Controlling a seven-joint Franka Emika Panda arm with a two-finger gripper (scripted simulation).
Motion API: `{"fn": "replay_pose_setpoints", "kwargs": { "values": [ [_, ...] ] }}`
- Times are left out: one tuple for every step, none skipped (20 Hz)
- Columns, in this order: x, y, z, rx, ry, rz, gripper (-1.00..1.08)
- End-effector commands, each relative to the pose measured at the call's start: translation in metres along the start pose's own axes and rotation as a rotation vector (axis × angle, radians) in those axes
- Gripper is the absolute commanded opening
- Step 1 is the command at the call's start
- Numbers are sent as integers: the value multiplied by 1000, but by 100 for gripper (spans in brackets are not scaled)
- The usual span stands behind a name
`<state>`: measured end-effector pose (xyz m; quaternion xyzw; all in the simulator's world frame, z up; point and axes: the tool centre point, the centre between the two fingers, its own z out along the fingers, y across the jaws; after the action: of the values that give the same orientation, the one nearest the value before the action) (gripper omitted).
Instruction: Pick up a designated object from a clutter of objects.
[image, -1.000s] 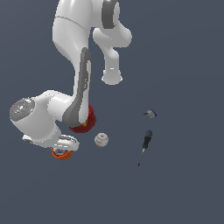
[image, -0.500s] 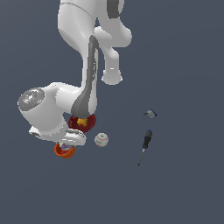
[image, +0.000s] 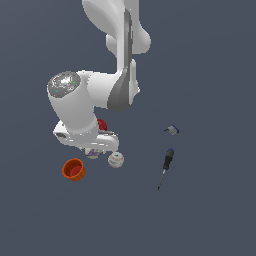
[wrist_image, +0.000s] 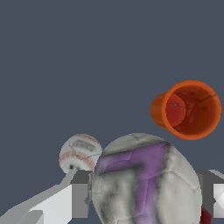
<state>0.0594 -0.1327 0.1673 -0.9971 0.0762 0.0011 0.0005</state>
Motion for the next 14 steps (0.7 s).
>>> {"fn": "replay_pose_setpoints", "kwargs": {
  "values": [
    [-13, -22, -18, -1, 2, -1, -100],
    [-18, -31, -25, -1, 2, -1, -100],
    [-23, -40, -32, -1, 2, -1, -100],
    [-28, -49, -40, -1, 2, -1, -100],
    [-34, -58, -47, -1, 2, -1, -100],
    [-39, -68, -55, -2, 2, -1, -100],
    [-44, -77, -62, -2, 2, -1, -100],
    [-50, -86, -70, -3, 2, -1, -100],
    [-55, -96, -77, -3, 2, -1, -100],
    [-61, -105, -85, -4, 3, -1, -100],
    [-66, -114, -92, -4, 3, -1, -100],
    [-71, -124, -100, -4, 3, -1, -100],
    [-77, -133, -108, -4, 3, -1, -100],
    [-82, -142, -115, -5, 3, 0, -100]
  ]
}}
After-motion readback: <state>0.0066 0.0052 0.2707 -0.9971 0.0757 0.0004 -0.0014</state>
